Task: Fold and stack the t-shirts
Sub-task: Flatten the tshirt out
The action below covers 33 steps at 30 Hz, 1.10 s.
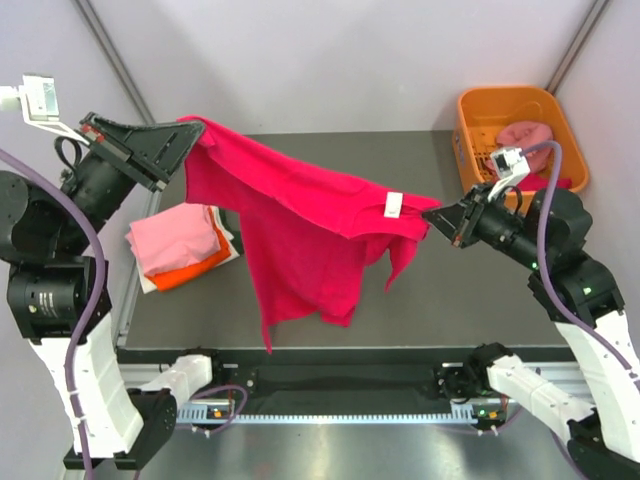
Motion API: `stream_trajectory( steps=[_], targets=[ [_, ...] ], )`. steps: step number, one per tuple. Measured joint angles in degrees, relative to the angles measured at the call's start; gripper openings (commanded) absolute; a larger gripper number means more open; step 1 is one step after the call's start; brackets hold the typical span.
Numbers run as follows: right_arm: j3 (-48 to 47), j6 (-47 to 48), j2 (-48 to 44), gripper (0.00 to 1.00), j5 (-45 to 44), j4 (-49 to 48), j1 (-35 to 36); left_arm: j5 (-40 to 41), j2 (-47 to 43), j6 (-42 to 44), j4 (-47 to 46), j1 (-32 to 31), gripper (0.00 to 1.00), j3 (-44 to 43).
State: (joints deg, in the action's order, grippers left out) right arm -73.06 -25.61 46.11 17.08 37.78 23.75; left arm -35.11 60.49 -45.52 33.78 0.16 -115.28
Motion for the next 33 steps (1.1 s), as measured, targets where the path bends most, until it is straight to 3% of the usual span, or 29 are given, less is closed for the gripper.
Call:
stream_trajectory(
  steps=[4, 9, 15, 19, 23, 33],
  targets=[
    [3.3, -0.9, -0.5, 0.0, 3.0, -2.8, 0.2, 0.7, 0.4, 0.5, -0.9, 0.0, 0.0, 0.5],
    [14.8, -3.7, 0.0, 0.0, 3.3, -8.8, 0.3, 0.9, 2.2, 0.4, -6.8, -0.2, 0.0, 10.7],
    [29.5, -6.0, -0.6, 0.0, -1.9, -11.5, 0.5, 4.0, 13.2, 0.5, -11.2, -4.8, 0.0, 24.2],
    [32.6, -6.0, -2.5, 0.0, -8.2, -10.5, 0.3, 6.7, 16.4, 0.4, -10.1, -8.0, 0.0, 30.1],
    [30.3, -4.4, -5.3, 0.0, -15.1, -8.3, 0.0, 10.3, 14.8, 0.4, -12.5, -14.5, 0.0, 30.4],
    [0.7, 2.9, -9.0, 0.0, -31.0, 0.0, -0.2, 25.9, -5.0, -3.6, -22.6, -48.1, 0.0, 45.4]
  ],
)
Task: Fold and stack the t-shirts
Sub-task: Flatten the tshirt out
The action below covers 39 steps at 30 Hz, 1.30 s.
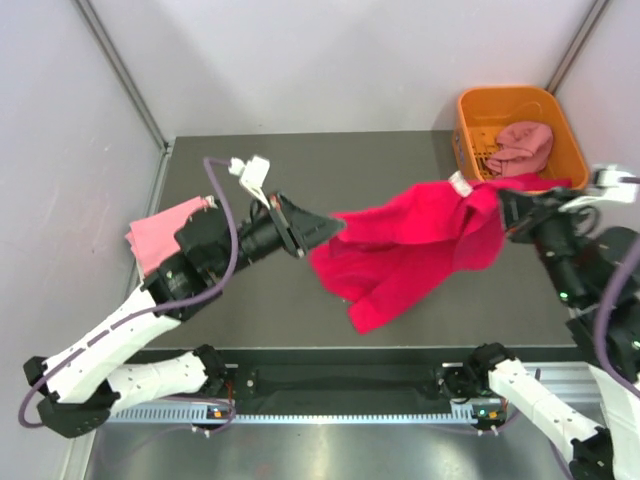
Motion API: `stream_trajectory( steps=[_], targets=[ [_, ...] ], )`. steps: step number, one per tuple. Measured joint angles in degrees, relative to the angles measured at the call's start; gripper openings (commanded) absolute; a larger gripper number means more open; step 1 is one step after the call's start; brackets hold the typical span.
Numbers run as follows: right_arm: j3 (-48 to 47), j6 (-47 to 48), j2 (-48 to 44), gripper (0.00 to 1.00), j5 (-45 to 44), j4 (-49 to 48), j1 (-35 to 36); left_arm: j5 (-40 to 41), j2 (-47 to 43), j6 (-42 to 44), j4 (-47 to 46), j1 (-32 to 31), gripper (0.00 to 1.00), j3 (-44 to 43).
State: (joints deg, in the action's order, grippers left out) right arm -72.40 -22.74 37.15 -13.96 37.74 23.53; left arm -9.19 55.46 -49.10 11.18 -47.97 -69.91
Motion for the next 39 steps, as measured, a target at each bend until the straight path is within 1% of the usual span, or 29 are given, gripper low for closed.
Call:
stream_trajectory(
  steps=[3, 4, 7, 9, 11, 14, 15, 16, 17, 18, 19, 20, 21, 22, 24, 26, 27, 30, 33, 36, 39],
  targets=[
    [-8.8, 1.8, 1.3, 0.0, -1.6, -0.3, -0.1, 6.1, -2.4, -2.1, -4.5, -9.6, 0.0, 5.0],
    [-11.5, 2.3, 2.7, 0.0, -1.6, -0.5, -0.1, 7.6, -2.3, -2.5, -5.2, -11.6, 0.0, 5.5],
    [-19.3, 4.2, 11.1, 0.0, 0.0, -1.4, -0.1, 13.6, -0.7, -3.6, -4.7, -14.5, 0.0, 5.6],
    [-23.8, 5.1, 20.7, 0.0, 2.7, -3.5, -0.1, 21.1, -0.7, -4.6, -1.9, -14.5, 0.0, 5.6],
    [-26.6, 5.1, 31.7, 0.0, 7.2, -6.9, -0.2, 30.3, -2.7, -6.8, 2.9, -13.9, 0.0, 5.7],
    [-27.1, 3.9, 48.1, 0.0, 14.4, -12.0, 0.2, 43.0, -10.1, -10.2, 8.0, -13.0, 0.0, 8.9],
    [-27.0, 3.3, 53.5, 0.02, 16.1, -12.3, 0.5, 47.1, -12.9, -11.1, 9.2, -12.8, 0.0, 10.2],
    [-27.1, 2.9, 58.8, 0.08, 17.7, -12.4, 0.9, 51.1, -15.9, -12.4, 10.1, -12.7, 0.0, 11.9],
    [-28.2, 2.6, 64.4, 0.26, 19.1, -11.1, 1.5, 54.5, -18.6, -13.2, 11.6, -12.7, 0.0, 13.3],
    [-29.2, 2.3, 68.7, 0.71, 19.9, -10.1, 2.2, 57.8, -20.7, -13.9, 12.4, -12.7, 0.0, 14.7],
    [-31.0, 2.1, 73.0, 0.85, 20.1, -8.7, 3.2, 61.2, -22.5, -14.8, 12.6, -12.7, 0.0, 16.6],
    [-32.7, 2.6, 76.6, 0.91, 20.0, -7.5, 4.3, 63.6, -23.7, -15.5, 12.9, -12.6, 0.0, 18.3],
    [-33.5, 3.1, 79.0, 0.99, 19.7, -6.8, 5.5, 66.1, -24.7, -16.2, 12.9, -12.6, 0.0, 20.9],
    [-33.6, 3.5, 80.3, 0.99, 18.8, -6.0, 7.2, 67.8, -25.2, -16.7, 12.9, -12.6, 0.0, 23.1],
    [-31.0, 4.4, 79.4, 0.95, 17.5, -6.6, 9.7, 71.0, -25.3, -17.6, 13.8, -12.6, 0.0, 28.4],
    [-23.3, 4.8, 73.9, 0.91, 16.8, -9.4, 12.0, 73.1, -24.4, -19.0, 15.9, -12.6, 0.0, 31.1],
    [-18.9, 4.8, 70.4, 0.86, 16.5, -10.3, 12.7, 74.1, -23.6, -20.1, 17.2, -12.6, 0.0, 31.8],
    [-4.7, 4.6, 57.2, 0.79, 13.7, -12.9, 13.0, 76.6, -21.9, -21.8, 19.1, -12.6, 0.0, 32.0],
    [6.5, 3.9, 44.9, 0.77, 9.5, -13.1, 12.1, 78.1, -20.9, -22.0, 19.9, -12.5, 0.0, 32.0],
    [13.3, 3.0, 38.9, 0.75, 5.8, -12.6, 11.3, 78.5, -19.7, -22.1, 20.2, -12.4, 0.0, 32.0],
    [18.1, 2.4, 38.3, 0.75, 3.9, -11.5, 11.1, 78.1, -18.2, -20.8, 19.6, -12.4, 0.0, 32.0]
  ],
)
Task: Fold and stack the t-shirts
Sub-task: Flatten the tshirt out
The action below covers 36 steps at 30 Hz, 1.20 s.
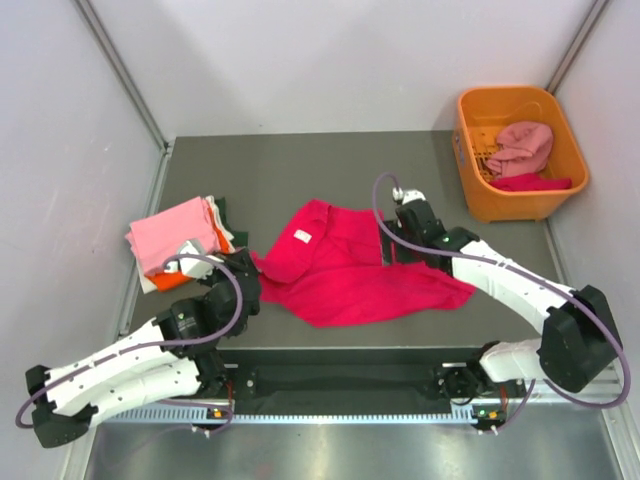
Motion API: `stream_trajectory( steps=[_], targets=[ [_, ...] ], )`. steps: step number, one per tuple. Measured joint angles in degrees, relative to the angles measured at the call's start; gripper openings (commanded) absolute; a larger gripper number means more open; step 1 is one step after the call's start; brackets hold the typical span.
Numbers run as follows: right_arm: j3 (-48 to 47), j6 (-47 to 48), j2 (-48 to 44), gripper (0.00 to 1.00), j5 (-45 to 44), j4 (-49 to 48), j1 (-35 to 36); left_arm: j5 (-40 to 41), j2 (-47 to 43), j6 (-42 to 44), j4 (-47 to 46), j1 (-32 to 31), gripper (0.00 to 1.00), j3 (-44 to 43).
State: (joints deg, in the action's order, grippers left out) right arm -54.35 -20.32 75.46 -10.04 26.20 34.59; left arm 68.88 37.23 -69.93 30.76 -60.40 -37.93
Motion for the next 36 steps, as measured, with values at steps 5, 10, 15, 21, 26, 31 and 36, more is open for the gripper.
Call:
stream_trajectory(
  steps=[5, 10, 15, 21, 26, 31, 36],
  targets=[
    [7.0, -1.9, -0.3, 0.75, -3.2, 3.5, 0.0, -2.1, 3.2, 3.9, -2.6, 0.0, 0.0, 0.0],
    [8.2, -3.1, 0.0, 0.74, -7.5, 5.3, -1.1, -3.5, 5.4, 5.8, -4.1, 0.0, 0.0, 0.0],
    [8.0, -3.4, 4.7, 0.62, -11.9, 5.3, -1.5, -4.3, 5.2, 7.9, -5.3, 0.1, 0.0, 0.0],
    [7.7, -3.5, 9.6, 0.46, -14.2, 6.1, -1.8, -4.6, 4.4, 9.2, -5.3, 0.0, 0.0, 0.0],
    [5.3, -3.8, 11.3, 0.34, -17.5, 6.1, -2.1, -4.4, 4.3, 11.0, -5.5, 0.2, 0.0, -0.3],
    [0.5, -2.8, 16.1, 0.0, -19.0, 4.7, -4.9, -3.5, 6.7, 13.0, -5.7, 1.1, 0.0, -2.4],
    [-3.4, -1.5, 19.9, 0.0, -18.4, 3.7, -7.4, -5.3, 10.8, 15.9, -8.4, 5.0, 0.0, -4.3]
  ],
)
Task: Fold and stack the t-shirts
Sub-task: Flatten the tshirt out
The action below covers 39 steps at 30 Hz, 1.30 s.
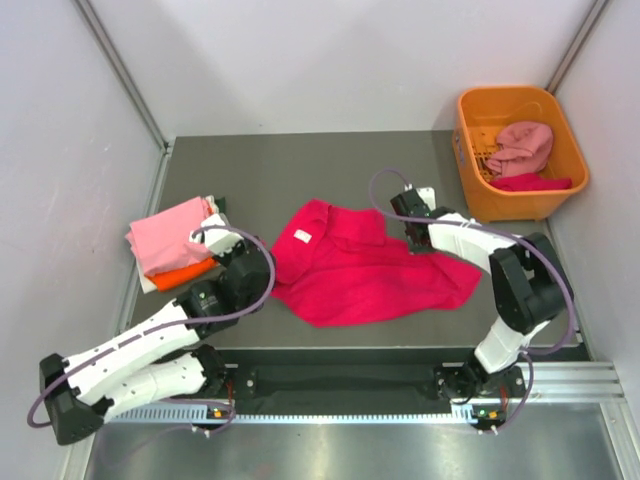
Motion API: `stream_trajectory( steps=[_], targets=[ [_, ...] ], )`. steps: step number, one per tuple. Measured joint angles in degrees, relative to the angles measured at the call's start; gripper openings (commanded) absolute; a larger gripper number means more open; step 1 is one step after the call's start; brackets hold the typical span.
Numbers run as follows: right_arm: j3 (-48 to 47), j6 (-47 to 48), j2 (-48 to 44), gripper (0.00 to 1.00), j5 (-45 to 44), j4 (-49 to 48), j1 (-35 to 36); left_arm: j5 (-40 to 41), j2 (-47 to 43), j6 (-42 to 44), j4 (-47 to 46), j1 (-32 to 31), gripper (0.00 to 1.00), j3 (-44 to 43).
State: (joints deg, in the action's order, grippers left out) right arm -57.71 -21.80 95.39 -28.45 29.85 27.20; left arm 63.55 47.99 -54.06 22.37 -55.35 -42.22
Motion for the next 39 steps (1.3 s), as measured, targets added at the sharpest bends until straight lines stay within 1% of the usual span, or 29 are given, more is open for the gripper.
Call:
stream_trajectory(
  steps=[1, 3, 5, 6, 8, 10, 11, 12, 15, 17, 18, 20, 21, 22, 27, 29, 30, 34, 39],
  targets=[
    [-1.7, 0.4, 0.5, 0.0, 0.2, 0.5, -0.3, -1.5, 0.7, 0.6, -0.8, 2.1, 0.0, -0.1],
    [-7.3, 1.4, 2.0, 0.0, 0.9, 1.7, -0.9, -7.2, 2.0, 1.6, -2.4, 8.6, 0.0, -0.2],
    [-15.3, 2.6, 4.7, 0.0, 1.7, 3.0, -1.4, -13.1, 3.6, 1.8, -3.4, 16.1, 0.0, -0.6],
    [-20.9, 3.2, 6.8, 0.0, 2.3, 3.5, -1.7, -16.0, 4.6, 1.8, -3.6, 19.6, 0.0, -1.1],
    [-32.4, 4.3, 11.6, 0.0, 3.1, 5.0, -2.4, -19.5, 6.5, 1.8, -3.9, 23.6, 0.0, -2.6],
    [-43.7, 5.3, 16.7, 0.0, 3.8, 5.5, -3.2, -21.8, 8.4, 1.8, -3.9, 25.5, 0.0, -4.7],
    [-48.9, 5.7, 19.1, 0.02, 4.2, 5.3, -3.7, -22.7, 9.3, 1.7, -3.8, 26.3, 0.0, -6.1],
    [-52.3, 5.9, 20.6, 0.13, 4.6, 4.9, -4.0, -23.2, 9.7, 1.7, -3.8, 26.8, 0.0, -7.2],
    [-55.8, 6.4, 21.5, 0.77, 8.6, 4.1, -4.6, -23.5, 9.6, 0.0, -3.5, 27.7, 0.0, -8.6],
    [-56.1, 6.8, 21.2, 0.79, 11.2, 4.0, -4.8, -23.5, 8.8, -1.0, -2.8, 28.2, 0.0, -8.5],
    [-55.6, 7.1, 21.1, 0.78, 12.4, 4.0, -4.8, -23.6, 8.3, -1.4, -2.8, 28.4, 0.0, -8.2],
    [-51.2, 7.2, 19.2, 0.74, 14.6, 2.8, -4.6, -23.7, 7.0, -2.2, -2.6, 28.5, 0.0, -7.1],
    [-46.5, 7.1, 17.1, 0.68, 15.8, 1.7, -4.4, -23.7, 6.4, -2.5, -2.6, 28.5, 0.0, -6.5],
    [-42.3, 7.1, 15.2, 0.65, 16.7, 1.6, -4.4, -23.7, 5.8, -2.8, -2.6, 28.6, 0.0, -5.9],
    [-17.3, 5.5, 1.8, 0.56, 22.1, -0.8, -4.3, -23.1, 5.1, -2.8, -2.2, 28.8, 0.0, -5.3],
    [-10.0, 4.4, -3.7, 0.53, 23.5, -1.3, -4.3, -22.8, 5.1, -2.6, -2.1, 29.0, 0.0, -5.3],
    [-6.6, 3.8, -6.4, 0.5, 24.0, -1.9, -4.3, -22.6, 5.1, -2.2, -2.1, 29.1, 0.0, -5.3],
    [2.2, 1.8, -13.8, 0.45, 25.5, -5.1, -4.3, -22.4, 5.6, -0.6, -2.2, 29.2, 0.0, -5.4],
    [9.5, -0.9, -15.5, 0.4, 25.6, -10.0, -4.3, -24.3, 7.3, 2.8, -2.8, 29.4, 0.0, -5.4]
  ],
)
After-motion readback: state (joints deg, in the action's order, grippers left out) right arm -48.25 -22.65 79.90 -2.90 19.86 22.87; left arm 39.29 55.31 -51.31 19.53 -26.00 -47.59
